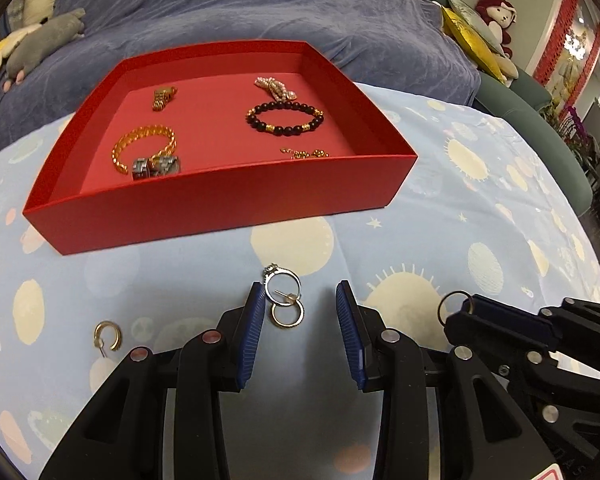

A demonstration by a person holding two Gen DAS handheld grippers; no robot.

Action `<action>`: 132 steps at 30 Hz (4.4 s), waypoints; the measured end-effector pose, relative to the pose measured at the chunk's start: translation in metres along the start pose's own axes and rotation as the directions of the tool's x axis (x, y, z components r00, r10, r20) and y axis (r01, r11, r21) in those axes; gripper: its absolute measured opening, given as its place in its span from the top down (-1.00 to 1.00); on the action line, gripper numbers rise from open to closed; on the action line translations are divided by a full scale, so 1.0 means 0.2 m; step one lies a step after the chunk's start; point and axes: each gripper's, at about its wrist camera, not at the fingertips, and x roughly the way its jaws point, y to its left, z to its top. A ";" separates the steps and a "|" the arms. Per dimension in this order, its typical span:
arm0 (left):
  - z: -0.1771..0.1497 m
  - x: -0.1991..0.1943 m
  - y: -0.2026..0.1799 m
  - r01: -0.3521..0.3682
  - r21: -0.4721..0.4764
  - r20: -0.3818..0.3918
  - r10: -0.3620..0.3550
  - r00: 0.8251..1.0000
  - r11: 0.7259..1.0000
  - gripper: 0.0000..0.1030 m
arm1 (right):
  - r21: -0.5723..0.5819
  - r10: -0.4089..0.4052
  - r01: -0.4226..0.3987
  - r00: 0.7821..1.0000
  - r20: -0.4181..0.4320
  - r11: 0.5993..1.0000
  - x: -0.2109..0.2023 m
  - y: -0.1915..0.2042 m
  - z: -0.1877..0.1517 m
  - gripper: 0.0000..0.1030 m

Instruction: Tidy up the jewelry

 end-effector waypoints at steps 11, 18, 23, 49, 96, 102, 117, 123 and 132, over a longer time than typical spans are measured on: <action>-0.06 -0.10 0.11 -0.041 0.024 0.014 0.041 0.999 0.999 0.71 | -0.014 0.029 -0.029 1.000 0.005 0.999 -0.02 0.06 0.01 0.76; -0.09 -0.28 0.23 -0.073 -0.014 0.042 0.074 0.996 0.997 0.71 | -0.043 0.057 -0.056 0.998 0.008 0.997 -0.01 0.18 0.03 0.76; -0.11 -0.32 0.30 -0.072 -0.048 0.054 0.074 0.996 0.996 0.98 | -0.061 0.069 -0.069 0.998 0.005 0.996 0.02 0.25 0.05 0.76; -0.12 -0.42 0.62 -0.038 -0.169 0.046 0.046 0.998 0.985 1.00 | -0.048 0.066 -0.066 0.998 0.004 0.997 0.04 0.22 0.08 0.76; -0.03 -0.58 0.57 0.037 -0.138 0.161 -0.014 0.987 0.990 1.00 | -0.040 0.079 -0.077 0.995 0.064 0.996 -0.05 0.22 0.18 0.76; 0.21 -0.61 0.61 0.025 -0.143 0.216 0.007 0.976 0.989 1.00 | -0.004 0.077 -0.077 0.988 0.132 0.997 -0.06 0.17 0.41 0.76; 0.55 -0.07 0.66 -0.059 -0.113 0.117 0.073 0.990 0.992 1.00 | -0.005 0.032 -0.032 0.994 0.103 0.999 0.41 0.22 0.76 0.76; 0.57 0.01 0.71 -0.081 -0.151 0.082 0.094 0.992 0.985 0.88 | 0.003 0.033 -0.034 0.994 0.105 0.999 0.47 0.22 0.77 0.73; 0.50 -0.26 0.74 -0.083 -0.175 0.142 0.109 0.984 0.981 0.49 | -0.008 0.031 -0.030 0.981 0.190 1.000 0.09 0.22 0.65 0.34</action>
